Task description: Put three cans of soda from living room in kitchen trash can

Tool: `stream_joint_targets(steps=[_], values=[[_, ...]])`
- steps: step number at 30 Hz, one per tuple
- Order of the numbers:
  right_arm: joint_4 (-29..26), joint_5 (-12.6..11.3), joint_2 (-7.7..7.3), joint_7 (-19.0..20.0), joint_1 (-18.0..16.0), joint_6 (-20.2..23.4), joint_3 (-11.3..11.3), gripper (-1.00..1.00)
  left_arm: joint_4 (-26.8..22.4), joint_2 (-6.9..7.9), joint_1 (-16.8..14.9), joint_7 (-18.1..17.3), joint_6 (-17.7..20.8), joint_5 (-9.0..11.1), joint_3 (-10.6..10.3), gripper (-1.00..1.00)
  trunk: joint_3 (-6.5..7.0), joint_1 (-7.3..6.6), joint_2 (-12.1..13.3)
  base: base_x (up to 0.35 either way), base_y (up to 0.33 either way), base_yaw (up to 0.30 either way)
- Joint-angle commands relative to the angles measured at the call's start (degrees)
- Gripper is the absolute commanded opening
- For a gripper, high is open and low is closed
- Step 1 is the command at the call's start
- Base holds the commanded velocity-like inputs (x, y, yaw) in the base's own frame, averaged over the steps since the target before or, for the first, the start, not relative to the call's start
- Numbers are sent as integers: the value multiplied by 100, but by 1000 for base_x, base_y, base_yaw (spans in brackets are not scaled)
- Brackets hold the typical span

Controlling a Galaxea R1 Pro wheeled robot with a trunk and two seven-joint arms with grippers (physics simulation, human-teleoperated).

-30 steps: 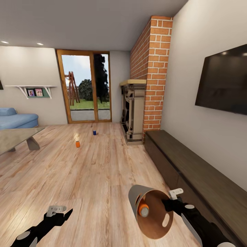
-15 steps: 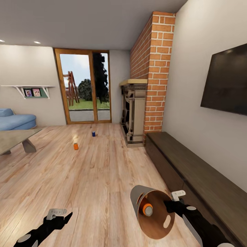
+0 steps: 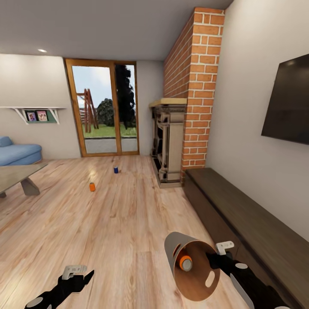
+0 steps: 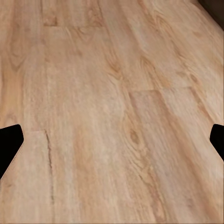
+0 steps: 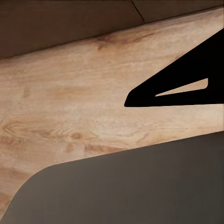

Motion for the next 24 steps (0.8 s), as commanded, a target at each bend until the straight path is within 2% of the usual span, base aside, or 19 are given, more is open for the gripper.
stream_joint_targets(steps=[1, 9, 24], values=[[-4, -19, 4, 3, -4, -9, -9, -100, 1, -1, 0, 0, 0, 0, -1, 100, 1, 0, 0, 301, 108, 0], [12, -23, 8, 4, -4, -31, -8, -100, 2, -30, -5, 109, 3, 0, -8, 100, 1, 0, 0, 236, 190, 0], [17, -23, 8, 4, -4, -34, -4, -100, 3, -45, -7, 201, 7, 0, -8, 100, 1, 0, 0, 135, 260, 0]])
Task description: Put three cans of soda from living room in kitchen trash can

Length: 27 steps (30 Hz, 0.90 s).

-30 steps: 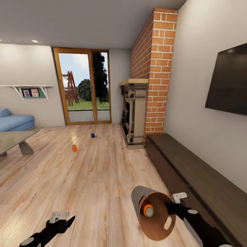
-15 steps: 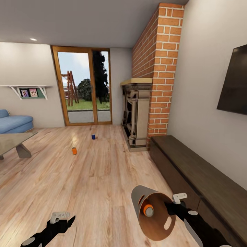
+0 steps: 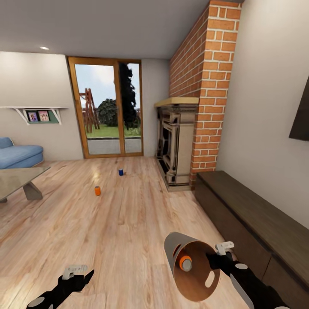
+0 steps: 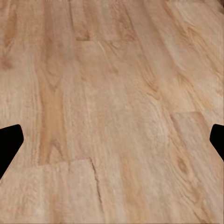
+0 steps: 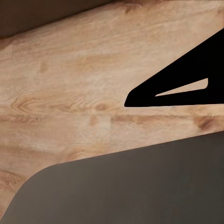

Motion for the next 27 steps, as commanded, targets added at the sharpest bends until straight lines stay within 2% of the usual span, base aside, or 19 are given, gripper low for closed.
stream_joint_targets(steps=[1, 13, 27], values=[[-11, -15, 1, 3, -4, 0, -9, -100, 1, 0, -1, 0, 0, -2, 1, 100, 1, 0, 0, 213, 240, 0], [-11, -17, 15, -4, -4, 28, -11, -100, 8, -9, -2, 1, 4, -9, -3, 100, -18, 0, 0, 257, 229, 0], [-22, -24, 57, 10, -4, 40, -21, -100, 9, -9, -2, 1, 1, -8, -3, 100, -124, 0, 0, 266, 226, 0]])
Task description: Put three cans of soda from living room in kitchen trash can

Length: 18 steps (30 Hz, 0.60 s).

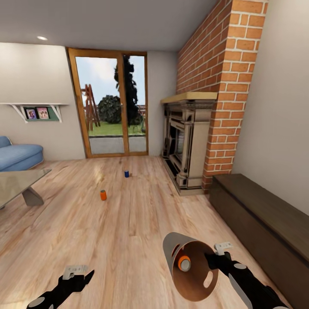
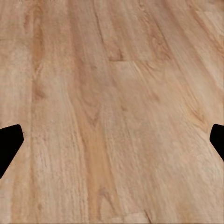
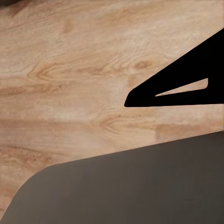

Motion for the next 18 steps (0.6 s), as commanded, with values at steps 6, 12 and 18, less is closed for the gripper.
stream_joint_targets(steps=[6, 12, 18], values=[[-15, -20, 6, 5, -4, -16, -11, -100, 1, 0, 0, 0, -1, 2, 0, 100, -51, 0, -1, 267, 226, 0], [-18, -20, 7, 5, -4, -23, -12, -100, 1, 0, 0, 0, -3, 0, 0, 100, -103, 0, -1, 267, 225, 0], [-17, -20, 7, 5, -4, -24, -10, -100, 1, -3, 0, 0, -3, -1, 0, 100, -155, 0, -1, 270, 219, 0]])
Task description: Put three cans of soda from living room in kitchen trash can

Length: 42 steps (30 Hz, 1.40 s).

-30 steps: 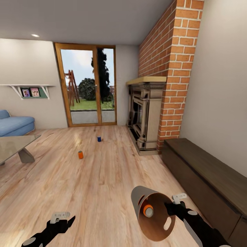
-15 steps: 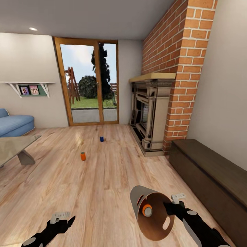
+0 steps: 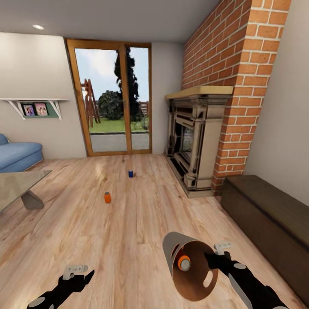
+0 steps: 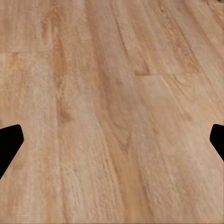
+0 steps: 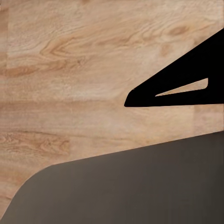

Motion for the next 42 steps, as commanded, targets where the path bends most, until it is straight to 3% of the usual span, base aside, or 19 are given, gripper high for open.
stream_joint_targets(steps=[1, 42], values=[[-12, -18, 1, 3, -4, 1, -11, -100, 1, -5, 0, 0, 0, 0, 0, 100, -8, 0, -1, 278, 204, 0], [3, -9, 10, 38, 4, -23, 25, -100, 1, -58, 0, 150, 3, 0, 0, 100, -327, 0, -1, 306, 104, 0]])
